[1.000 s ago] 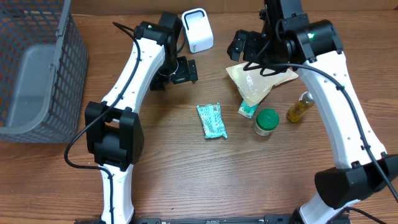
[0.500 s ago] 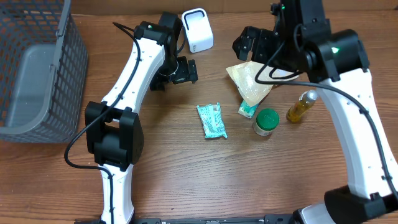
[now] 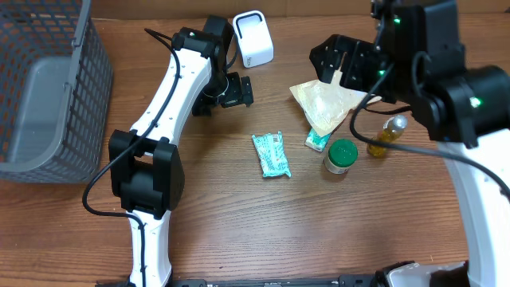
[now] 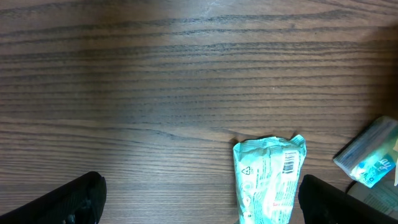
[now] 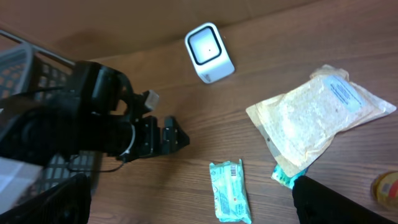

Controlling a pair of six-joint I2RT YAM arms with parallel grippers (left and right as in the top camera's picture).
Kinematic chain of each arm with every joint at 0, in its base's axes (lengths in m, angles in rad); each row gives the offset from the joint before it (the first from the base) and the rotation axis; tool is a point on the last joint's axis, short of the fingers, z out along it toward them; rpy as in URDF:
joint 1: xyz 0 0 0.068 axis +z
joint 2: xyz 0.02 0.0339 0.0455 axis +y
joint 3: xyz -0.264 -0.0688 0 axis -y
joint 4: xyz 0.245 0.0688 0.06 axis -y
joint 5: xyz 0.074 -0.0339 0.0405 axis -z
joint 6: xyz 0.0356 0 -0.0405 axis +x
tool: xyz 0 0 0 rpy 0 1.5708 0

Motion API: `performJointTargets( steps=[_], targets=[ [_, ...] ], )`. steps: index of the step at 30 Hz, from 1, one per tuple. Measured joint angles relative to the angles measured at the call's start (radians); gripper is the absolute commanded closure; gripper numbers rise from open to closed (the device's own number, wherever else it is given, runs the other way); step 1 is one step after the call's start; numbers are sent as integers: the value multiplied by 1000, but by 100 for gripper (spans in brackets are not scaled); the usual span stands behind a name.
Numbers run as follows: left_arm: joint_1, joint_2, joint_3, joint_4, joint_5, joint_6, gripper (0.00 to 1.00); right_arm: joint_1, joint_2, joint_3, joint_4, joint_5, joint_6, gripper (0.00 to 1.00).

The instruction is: Scan the item barcode

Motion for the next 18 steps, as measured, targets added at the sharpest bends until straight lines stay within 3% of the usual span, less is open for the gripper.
performJointTargets(
  steps=[18],
  targets=[
    [0,0,0,0,0,0,1,-4,-280,0,-7,0,0,0]
  ],
)
